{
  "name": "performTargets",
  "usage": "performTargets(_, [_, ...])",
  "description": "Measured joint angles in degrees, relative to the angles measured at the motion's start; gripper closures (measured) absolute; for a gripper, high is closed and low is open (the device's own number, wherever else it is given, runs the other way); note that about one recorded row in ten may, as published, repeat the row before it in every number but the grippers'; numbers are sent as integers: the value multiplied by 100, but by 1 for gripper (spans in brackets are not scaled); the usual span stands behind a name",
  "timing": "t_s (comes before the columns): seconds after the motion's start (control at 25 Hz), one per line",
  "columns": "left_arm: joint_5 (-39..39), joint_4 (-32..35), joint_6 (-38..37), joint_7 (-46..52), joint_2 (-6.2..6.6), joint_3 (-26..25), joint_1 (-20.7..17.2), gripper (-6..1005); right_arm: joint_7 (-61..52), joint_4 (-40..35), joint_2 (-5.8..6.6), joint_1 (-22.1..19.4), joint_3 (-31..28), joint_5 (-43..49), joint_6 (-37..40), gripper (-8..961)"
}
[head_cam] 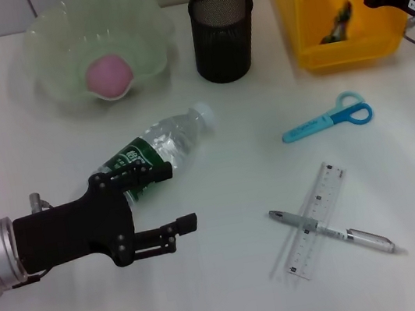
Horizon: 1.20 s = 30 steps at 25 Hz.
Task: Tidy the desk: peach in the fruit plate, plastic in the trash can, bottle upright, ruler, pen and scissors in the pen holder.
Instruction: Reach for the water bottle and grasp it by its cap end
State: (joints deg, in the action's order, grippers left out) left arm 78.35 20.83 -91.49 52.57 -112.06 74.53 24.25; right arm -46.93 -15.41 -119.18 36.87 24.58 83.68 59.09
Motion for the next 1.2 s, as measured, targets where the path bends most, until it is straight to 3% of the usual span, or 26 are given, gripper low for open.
performTargets(0.72, [0,57,0,8,-2,0,0,188,-13,-6,-9,-33,-61,-269,121,176])
performTargets(1.04, [6,62,0,8,-15,0,9,188,-561,-53,42,-206,60,-238,926,177])
performTargets(1.2, [8,62,0,8,-17,0,12,188,-1206,-239,185,-432,605,58,1791,177])
